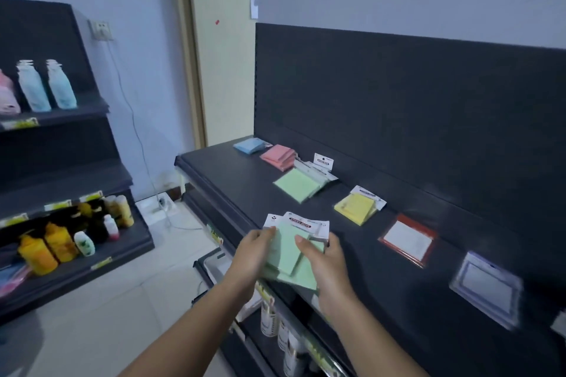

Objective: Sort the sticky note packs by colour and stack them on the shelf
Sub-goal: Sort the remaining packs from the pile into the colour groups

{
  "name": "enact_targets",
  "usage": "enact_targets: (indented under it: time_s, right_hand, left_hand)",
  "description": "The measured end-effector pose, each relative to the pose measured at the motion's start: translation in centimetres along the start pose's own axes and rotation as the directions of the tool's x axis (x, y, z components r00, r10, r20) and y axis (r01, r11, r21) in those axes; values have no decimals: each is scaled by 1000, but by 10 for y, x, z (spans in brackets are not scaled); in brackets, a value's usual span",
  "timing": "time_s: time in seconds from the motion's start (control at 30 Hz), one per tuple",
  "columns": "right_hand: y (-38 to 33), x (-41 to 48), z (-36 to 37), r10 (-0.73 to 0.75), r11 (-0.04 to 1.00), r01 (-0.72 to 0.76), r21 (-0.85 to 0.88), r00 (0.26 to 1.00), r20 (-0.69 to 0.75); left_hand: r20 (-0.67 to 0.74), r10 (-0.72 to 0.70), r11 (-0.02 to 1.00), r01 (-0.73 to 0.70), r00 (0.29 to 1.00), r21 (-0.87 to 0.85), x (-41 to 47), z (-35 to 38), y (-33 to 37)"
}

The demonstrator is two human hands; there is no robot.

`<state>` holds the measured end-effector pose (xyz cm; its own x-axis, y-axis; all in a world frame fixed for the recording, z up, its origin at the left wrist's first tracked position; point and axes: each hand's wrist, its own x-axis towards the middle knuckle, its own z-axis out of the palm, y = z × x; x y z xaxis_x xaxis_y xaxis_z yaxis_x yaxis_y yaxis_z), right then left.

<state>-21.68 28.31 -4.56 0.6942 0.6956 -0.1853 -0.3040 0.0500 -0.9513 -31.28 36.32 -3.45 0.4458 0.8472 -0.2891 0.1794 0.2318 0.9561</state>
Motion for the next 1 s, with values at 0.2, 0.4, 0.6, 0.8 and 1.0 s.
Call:
enact_targets:
  time_s: [0.2, 0.4, 0.6, 0.8, 1.0]
  right_hand:
    - [-26, 111, 22, -33, 999, 30, -31, 995, -93]
    - [-20, 172, 26, -130, 981, 113, -155, 986, -104]
    - [-28, 216, 34, -325, 901, 236, -364, 922, -208]
    - [-33, 254, 46, -426, 756, 230, -613, 884, -193]
    - [-17, 281, 47, -444, 512, 173, -841, 891, -88]
  left_hand:
    - [127, 69, 998, -70, 990, 2, 102, 6, 46]
    - [109, 118, 991, -110, 987, -76, 169, 22, 53]
    - [171, 275, 959, -282, 946, 18, 239, 41, 82]
    - [323, 411, 853, -485, 853, 194, 308, 59, 101]
    - [474, 510, 562, -695, 718, 449, 346, 65, 80]
